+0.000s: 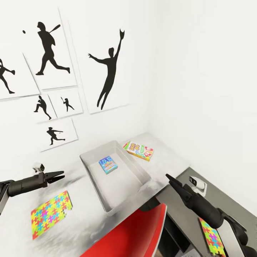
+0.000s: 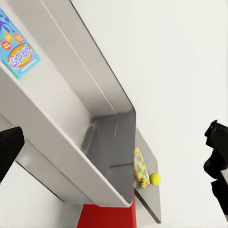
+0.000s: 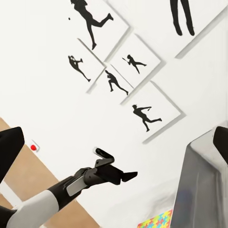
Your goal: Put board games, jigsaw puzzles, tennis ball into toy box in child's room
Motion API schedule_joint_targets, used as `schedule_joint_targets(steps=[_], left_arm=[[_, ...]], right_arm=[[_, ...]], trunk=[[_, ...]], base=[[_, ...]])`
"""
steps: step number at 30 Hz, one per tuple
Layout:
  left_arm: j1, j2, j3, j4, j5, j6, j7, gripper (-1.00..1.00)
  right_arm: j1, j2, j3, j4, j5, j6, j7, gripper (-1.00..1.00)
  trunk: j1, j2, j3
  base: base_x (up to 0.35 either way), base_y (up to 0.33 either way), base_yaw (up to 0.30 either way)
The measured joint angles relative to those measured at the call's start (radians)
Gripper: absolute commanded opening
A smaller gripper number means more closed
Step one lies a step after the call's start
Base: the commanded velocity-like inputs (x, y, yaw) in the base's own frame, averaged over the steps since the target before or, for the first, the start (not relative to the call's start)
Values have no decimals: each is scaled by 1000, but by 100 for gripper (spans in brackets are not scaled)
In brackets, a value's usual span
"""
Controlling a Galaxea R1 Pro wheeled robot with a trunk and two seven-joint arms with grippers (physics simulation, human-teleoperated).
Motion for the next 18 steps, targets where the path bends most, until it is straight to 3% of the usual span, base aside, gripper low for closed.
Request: schedule_joint_targets(steps=[10,18], left_arm=[[13,20,2,0,37,-5,0,100],[35,41,5,-17,102,-5,0,100]], right_arm=[[0,0,1,0,1,0,0,100],[0,0,1,0,1,-1,0,100]], trunk=[[0,0,15],[0,0,27]], base=[[0,0,-164],[0,0,-164]])
